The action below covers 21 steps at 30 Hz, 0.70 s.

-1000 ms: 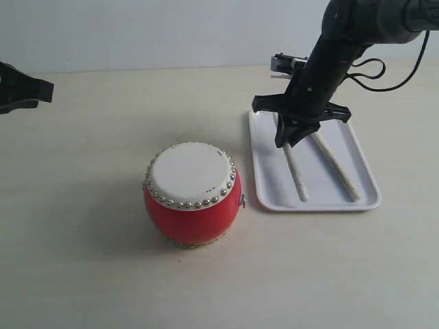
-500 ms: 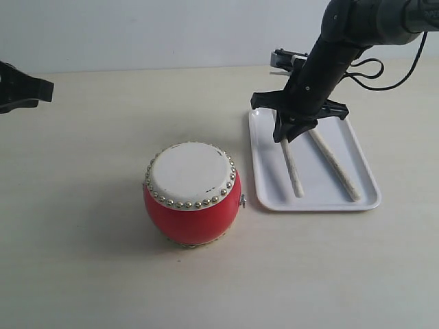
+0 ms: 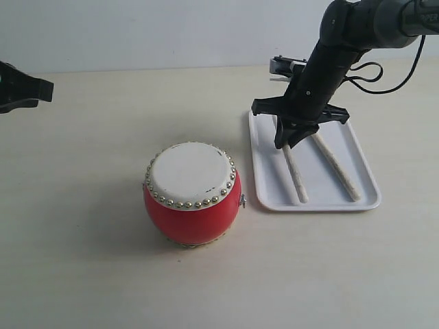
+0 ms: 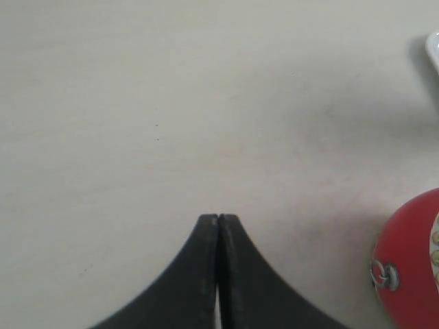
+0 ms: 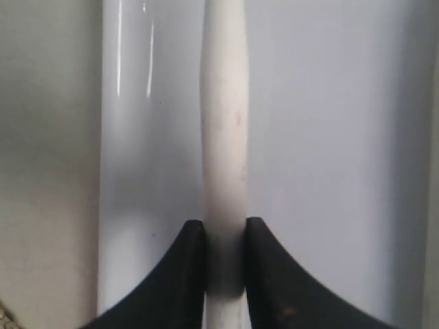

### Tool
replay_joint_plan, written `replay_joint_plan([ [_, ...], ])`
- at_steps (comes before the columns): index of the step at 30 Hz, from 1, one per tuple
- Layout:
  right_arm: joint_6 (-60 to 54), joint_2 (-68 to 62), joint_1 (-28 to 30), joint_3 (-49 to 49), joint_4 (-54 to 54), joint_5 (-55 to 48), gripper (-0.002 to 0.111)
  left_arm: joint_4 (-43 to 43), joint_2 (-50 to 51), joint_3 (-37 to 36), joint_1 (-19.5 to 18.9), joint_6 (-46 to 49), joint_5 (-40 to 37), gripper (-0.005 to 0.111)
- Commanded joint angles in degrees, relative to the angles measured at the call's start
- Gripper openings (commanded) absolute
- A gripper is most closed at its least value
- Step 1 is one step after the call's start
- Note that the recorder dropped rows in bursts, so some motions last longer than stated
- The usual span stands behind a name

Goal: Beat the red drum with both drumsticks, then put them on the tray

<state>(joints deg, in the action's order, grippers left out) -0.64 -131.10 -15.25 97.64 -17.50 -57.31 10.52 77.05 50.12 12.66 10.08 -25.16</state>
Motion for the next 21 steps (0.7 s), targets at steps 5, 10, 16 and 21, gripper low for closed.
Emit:
replay_joint_plan([
  [5,-1.4,0.1,0.0,-0.2,0.5,-0.4,0.014,0.7,-0.4,-0.1,0.1,-0.1,0.9,0.0],
  [10,-1.4,0.1,0.0,-0.2,0.5,-0.3,0.028,0.7,-0.4,-0.1,0.1,-0.1,0.9,0.0],
  [16,-1.3,0.1,0.0,-0.2,0.3,-0.1,0.038,0.7,-0.4,-0.3,0.1,-0.1,0.9,0.0],
  [21,-3.0,2.1,0.0,0.0,-0.1,-1.1,0.038,0.7,-0.4,-1.6,0.1,-0.1,2.8,0.0],
])
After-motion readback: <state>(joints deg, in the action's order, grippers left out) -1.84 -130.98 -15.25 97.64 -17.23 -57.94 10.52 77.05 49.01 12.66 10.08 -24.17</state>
